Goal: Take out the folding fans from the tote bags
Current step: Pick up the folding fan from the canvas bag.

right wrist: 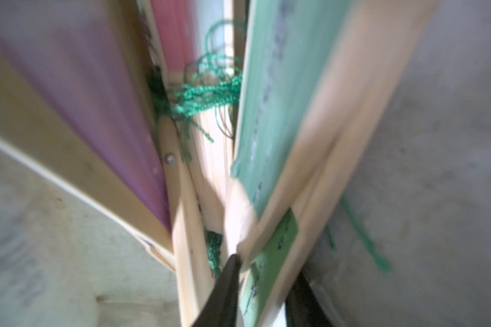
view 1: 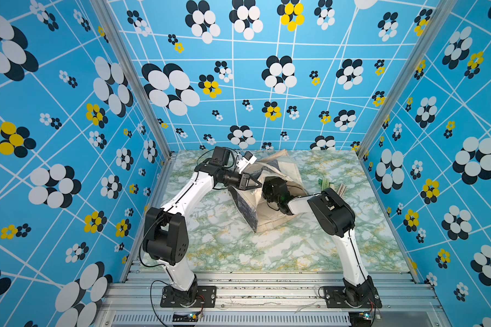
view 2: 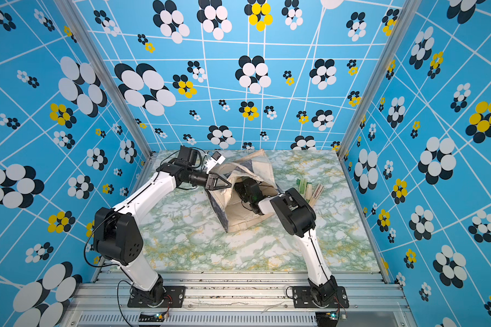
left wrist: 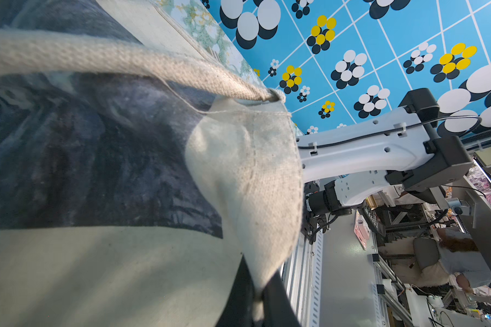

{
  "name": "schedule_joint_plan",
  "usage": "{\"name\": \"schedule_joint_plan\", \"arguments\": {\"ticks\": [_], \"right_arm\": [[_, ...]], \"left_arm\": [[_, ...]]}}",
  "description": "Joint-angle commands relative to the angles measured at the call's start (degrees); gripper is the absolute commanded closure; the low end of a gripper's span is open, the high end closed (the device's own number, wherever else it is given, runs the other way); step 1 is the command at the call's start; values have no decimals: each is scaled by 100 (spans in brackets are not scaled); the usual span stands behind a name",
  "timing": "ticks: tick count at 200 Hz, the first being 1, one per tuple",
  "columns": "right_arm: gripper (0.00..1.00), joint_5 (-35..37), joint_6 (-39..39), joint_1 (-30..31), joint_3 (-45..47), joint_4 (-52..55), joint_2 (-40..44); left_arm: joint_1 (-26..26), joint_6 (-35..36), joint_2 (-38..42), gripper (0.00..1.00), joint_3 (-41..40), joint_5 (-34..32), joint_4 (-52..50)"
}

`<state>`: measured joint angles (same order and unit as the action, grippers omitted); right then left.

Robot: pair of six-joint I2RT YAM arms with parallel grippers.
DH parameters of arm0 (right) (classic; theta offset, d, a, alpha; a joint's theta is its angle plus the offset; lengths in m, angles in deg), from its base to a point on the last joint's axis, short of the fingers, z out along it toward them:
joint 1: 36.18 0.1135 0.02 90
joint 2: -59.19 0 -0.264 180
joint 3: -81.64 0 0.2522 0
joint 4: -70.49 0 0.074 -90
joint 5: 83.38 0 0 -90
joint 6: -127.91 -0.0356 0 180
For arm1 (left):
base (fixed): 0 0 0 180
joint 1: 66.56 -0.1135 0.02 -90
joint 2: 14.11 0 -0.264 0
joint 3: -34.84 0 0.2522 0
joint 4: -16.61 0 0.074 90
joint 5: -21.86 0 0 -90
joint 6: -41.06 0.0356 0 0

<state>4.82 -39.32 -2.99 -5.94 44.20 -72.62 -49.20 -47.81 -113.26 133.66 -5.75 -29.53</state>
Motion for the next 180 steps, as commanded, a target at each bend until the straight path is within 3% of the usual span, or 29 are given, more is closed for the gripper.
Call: {"name": "schedule_joint_plan", "arguments": {"ticks": [1, 27, 70, 143, 180], "right_arm": [[78, 111, -25, -67, 215, -42, -153], [85, 110, -1, -71, 339, -177, -112], [90, 25, 270, -71, 671, -480, 162], [92, -234, 1388, 59, 1901, -1201, 1436], [92, -563, 2092, 244, 2692, -2189, 1851]], "left_arm": [[4, 125, 230, 100, 64, 291, -60], [-10, 125, 218, 100, 60, 283, -58], [-36, 77, 189, 100, 48, 269, -2], [-114, -200, -37, 100, 150, 271, 311], [-125, -220, -95, 100, 235, 268, 311]]}}
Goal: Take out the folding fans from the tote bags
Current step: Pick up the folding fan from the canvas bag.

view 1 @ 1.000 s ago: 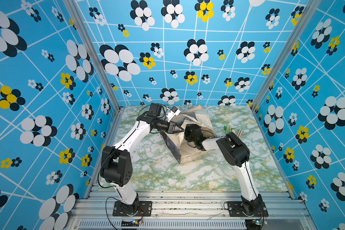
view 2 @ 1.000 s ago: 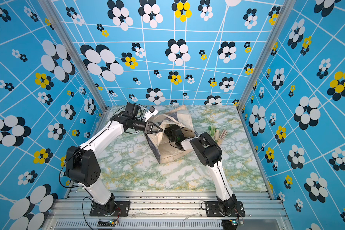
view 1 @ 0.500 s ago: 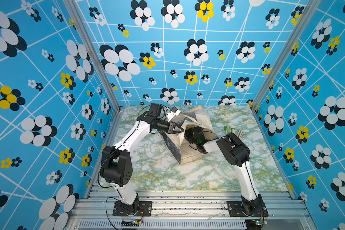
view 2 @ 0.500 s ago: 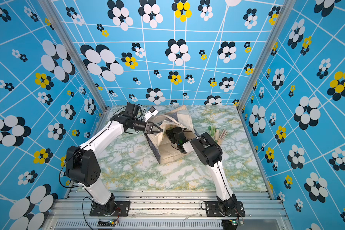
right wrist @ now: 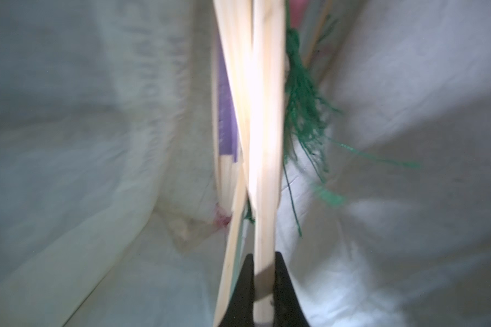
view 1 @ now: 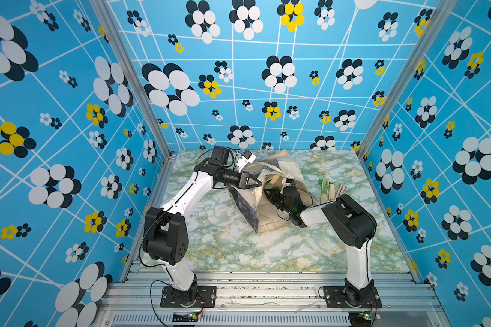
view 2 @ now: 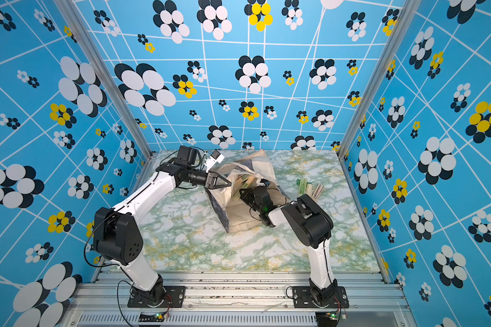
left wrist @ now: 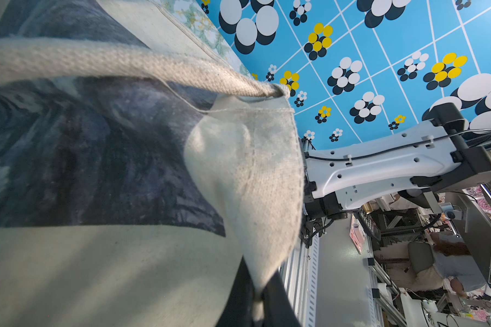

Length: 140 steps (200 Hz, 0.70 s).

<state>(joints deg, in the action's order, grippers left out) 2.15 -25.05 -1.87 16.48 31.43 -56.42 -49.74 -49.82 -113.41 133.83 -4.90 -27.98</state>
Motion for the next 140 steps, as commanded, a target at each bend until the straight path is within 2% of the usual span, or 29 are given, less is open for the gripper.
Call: {"name": "schedule_joint_plan", "arguments": {"ticks": [1, 34, 66, 109, 140], "right_arm": [[92, -311, 668, 135, 479, -949, 232], [94, -674, 519, 164, 1230, -1941, 303], [95, -764, 738, 190, 1780, -1878, 744], [95, -827, 1332, 199, 2204, -416, 2068], [96, -1058, 1980, 199, 2251, 1348, 3327]], "left_arm": [[-72, -22, -84, 100, 220, 186, 156], [-98, -61, -165, 100, 314, 211, 151], [-100, -78, -220, 100, 376, 267, 157], [-107, -87, -293, 100, 441, 274, 182], [-107, -219, -318, 100, 503, 269, 192]]}}
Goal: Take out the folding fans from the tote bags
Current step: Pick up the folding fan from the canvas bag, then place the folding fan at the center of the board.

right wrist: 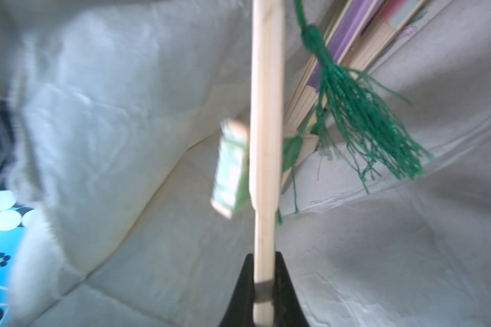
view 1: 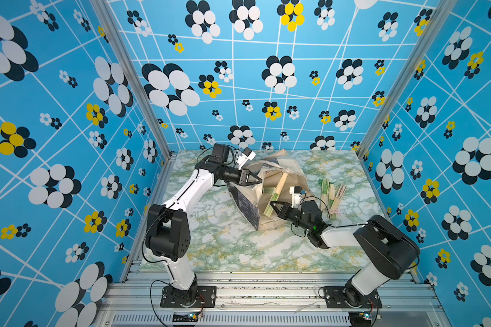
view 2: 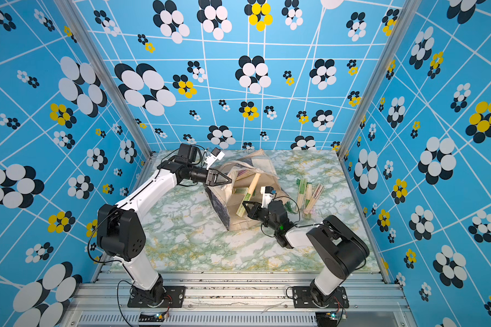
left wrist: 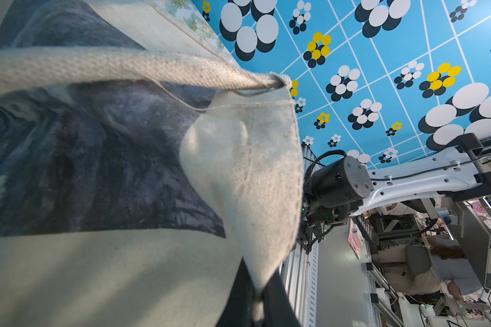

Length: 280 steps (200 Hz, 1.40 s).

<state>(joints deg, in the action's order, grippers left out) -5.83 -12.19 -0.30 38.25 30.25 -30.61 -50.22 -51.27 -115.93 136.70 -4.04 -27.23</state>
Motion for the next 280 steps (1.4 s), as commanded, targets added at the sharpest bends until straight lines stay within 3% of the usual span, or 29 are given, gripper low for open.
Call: {"name": "schedule_joint_plan", "arguments": {"ticks": [1, 70, 108, 135, 167, 216, 280], "right_arm": [[97, -259, 713, 42, 77, 1517, 789], [99, 348, 1577, 42, -43, 5012, 3974], [100, 1551, 1501, 41, 105, 6364, 5832], [100, 2719, 1459, 24, 109, 6860, 6342], [100, 3314, 1530, -456, -212, 7348, 5783], [100, 2091, 1621, -2232, -294, 6289, 3822], [99, 1941, 2241, -2634, -1765, 6068, 921]], "left_arm": [[-55, -75, -62, 100, 217, 192, 117], [-49, -382, -41, 100, 117, 235, 482], [-51, -400, -137, 100, 277, 288, 465], [-52, -358, -130, 100, 238, 336, 411], [-49, -259, -36, 100, 142, 345, 312], [-47, -310, 144, 100, -51, 280, 416], [-25, -321, 216, 100, -151, 253, 460]]}}
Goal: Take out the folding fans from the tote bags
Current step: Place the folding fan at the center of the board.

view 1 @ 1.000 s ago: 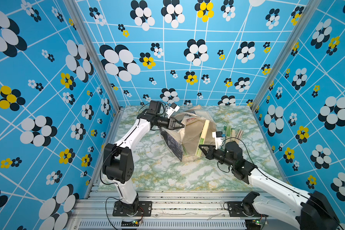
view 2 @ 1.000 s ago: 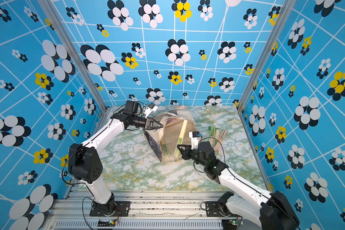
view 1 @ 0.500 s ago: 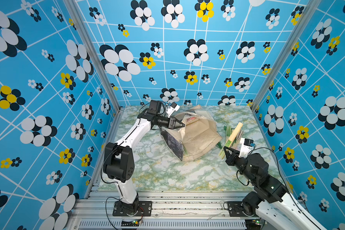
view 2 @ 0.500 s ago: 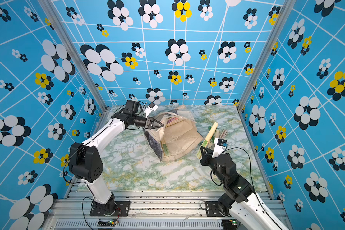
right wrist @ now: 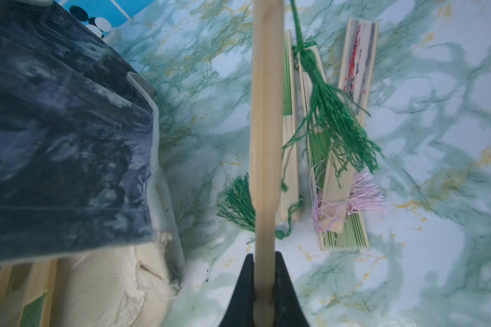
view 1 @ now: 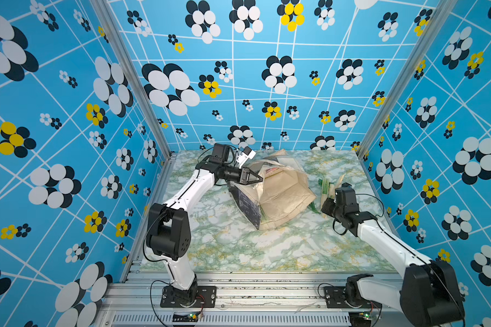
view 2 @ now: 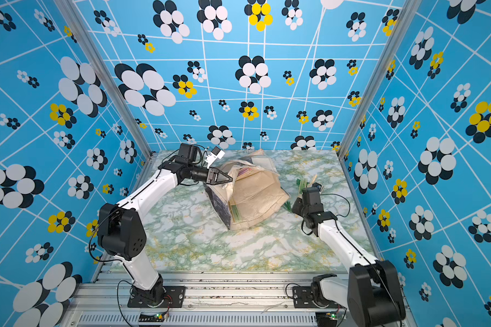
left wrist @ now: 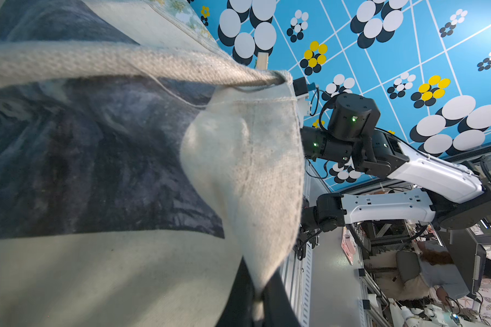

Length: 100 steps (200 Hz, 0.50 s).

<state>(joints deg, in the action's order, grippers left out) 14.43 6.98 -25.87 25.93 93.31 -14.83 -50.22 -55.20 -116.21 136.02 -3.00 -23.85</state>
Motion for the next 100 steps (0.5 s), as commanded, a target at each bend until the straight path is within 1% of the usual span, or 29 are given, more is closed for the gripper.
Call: {"name": "schedule_joint_plan", "arguments": {"ticks": [1, 9, 24, 39, 55, 60, 64, 87, 100], "right_arm": [[99, -86, 329, -84, -559, -238, -688], [91, -104, 356, -128, -792, -149, -980], [69, -141, 445, -164, -1252, 205, -1411], [57, -248, 470, -159, -1506, 488, -1570], [50, -530, 452, -162, -1276, 271, -1278], [45, -610, 426, -160, -1144, 146, -1106], [44, -684, 412, -160, -1017, 43, -949], [41, -1383, 356, -160, -174, -721, 192], [40, -2053, 237, -161, 366, -1252, 894]], "left_arm": [[-25, 72, 244, 100, -84, 148, 125], [-19, 72, 235, 100, -98, 151, 123], [-17, 72, 215, 100, -78, 162, 100], [-25, 90, 207, 100, -33, 157, 60], [-21, 99, 233, 100, -49, 148, 73], [-19, 99, 239, 100, -62, 155, 83], [-24, 99, 243, 100, -68, 160, 90], [-24, 123, 248, 100, -108, 157, 71], [-30, 151, 244, 100, -120, 163, 40]]}}
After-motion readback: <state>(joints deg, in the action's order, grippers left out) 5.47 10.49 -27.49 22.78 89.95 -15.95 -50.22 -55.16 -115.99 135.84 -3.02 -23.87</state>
